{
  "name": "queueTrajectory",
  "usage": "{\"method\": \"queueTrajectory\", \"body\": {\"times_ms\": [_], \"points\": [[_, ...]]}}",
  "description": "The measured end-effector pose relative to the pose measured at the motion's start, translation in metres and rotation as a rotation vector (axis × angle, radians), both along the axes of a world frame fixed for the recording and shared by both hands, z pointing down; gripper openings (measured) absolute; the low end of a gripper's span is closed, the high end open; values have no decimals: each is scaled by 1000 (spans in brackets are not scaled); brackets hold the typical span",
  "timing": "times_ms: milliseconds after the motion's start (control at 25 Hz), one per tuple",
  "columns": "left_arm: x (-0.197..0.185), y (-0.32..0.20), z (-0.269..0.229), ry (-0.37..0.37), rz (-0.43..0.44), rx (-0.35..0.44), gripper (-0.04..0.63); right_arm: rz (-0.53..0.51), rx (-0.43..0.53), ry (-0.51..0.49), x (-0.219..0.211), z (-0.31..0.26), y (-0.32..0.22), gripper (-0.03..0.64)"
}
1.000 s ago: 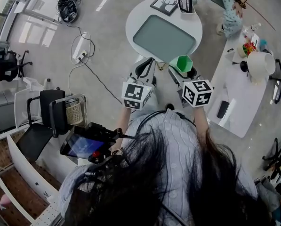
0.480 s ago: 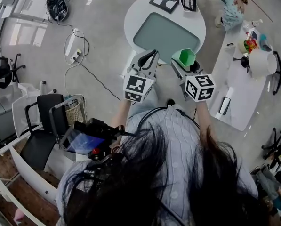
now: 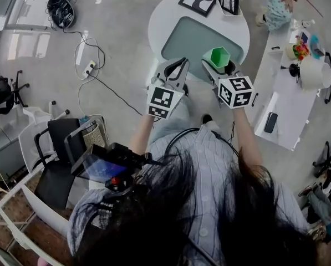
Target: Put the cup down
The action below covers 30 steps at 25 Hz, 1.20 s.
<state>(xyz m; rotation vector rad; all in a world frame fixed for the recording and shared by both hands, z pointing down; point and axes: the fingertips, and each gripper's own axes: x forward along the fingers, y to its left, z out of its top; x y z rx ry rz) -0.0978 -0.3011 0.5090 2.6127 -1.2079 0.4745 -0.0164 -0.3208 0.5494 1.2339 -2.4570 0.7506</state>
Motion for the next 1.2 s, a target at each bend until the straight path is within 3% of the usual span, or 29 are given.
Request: {"method": "queueTrajectory", "body": {"times_ms": [560,1200], "points": [[-14,-26,35,-15,52,-73,26,-17,-22,124,-17,63,-68,319],[-45,-39,52,-19,11,-114,26,7,-86,215,-23,122,-116,319]]}}
